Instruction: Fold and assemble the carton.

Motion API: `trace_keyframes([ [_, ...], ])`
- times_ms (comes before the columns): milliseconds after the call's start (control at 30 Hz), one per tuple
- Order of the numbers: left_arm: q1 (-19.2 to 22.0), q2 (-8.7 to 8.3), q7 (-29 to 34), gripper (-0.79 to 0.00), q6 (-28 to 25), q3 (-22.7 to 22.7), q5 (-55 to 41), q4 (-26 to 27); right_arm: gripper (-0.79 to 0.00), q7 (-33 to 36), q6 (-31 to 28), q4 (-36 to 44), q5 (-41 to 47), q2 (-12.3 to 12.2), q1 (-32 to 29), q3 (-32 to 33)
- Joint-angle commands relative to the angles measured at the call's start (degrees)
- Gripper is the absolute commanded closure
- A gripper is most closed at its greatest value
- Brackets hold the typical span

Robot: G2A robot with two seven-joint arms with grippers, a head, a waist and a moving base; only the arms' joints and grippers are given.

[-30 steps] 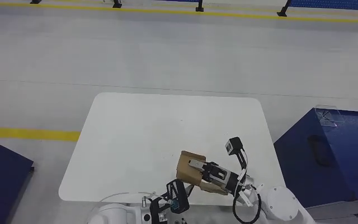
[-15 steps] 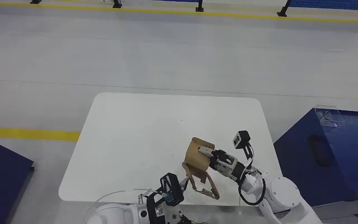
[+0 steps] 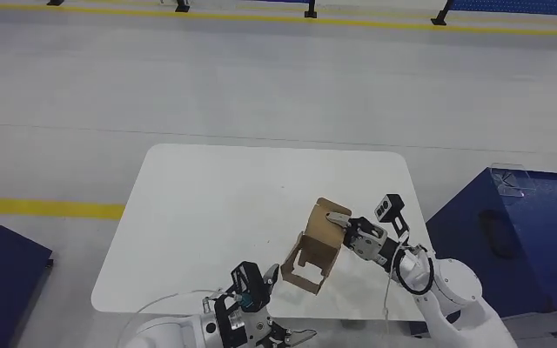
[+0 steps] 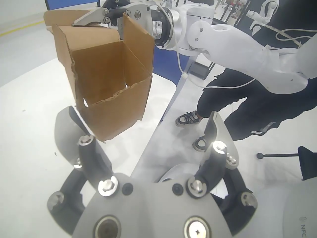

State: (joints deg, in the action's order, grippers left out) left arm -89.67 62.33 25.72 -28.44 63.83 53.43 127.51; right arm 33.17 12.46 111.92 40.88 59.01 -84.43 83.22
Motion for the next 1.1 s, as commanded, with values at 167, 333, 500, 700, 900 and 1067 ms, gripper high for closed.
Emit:
trace_keyframes([
  [167, -3.1, 0.31, -13.3, -0.785, 9.1, 2.8, 5.9, 2.1, 0.0, -7.2, 2.2, -2.6, 20.4, 1.5, 2.2, -0.7],
  [333, -6.4, 0.78, -35.2, -0.785, 16.0, 1.1, 22.7, 0.8, 0.0, -10.3, 13.9, -7.4, 43.0, 2.3, 4.3, -0.4],
  [500, -6.7, 1.77, -51.0, -0.785, 30.5, -4.3, 41.7, -4.4, 0.0, -16.3, 22.0, -11.5, 60.7, 3.1, 6.6, -1.8],
  [700, -4.2, 3.17, -52.4, -0.785, 40.2, -8.6, 48.3, -8.7, 0.0, -21.7, 27.1, -12.3, 71.2, 3.4, 7.6, -2.9],
  [900, -1.7, 4.32, -49.6, -0.785, 44.3, -12.0, 53.9, -10.4, 0.0, -23.2, 28.3, -11.3, 73.2, 3.5, 6.7, -2.9],
  [1067, -0.7, 4.99, -48.7, -0.785, 45.5, -13.3, 54.9, -10.3, 0.0, -23.2, 29.0, -10.7, 72.8, 3.5, 5.9, -2.7],
])
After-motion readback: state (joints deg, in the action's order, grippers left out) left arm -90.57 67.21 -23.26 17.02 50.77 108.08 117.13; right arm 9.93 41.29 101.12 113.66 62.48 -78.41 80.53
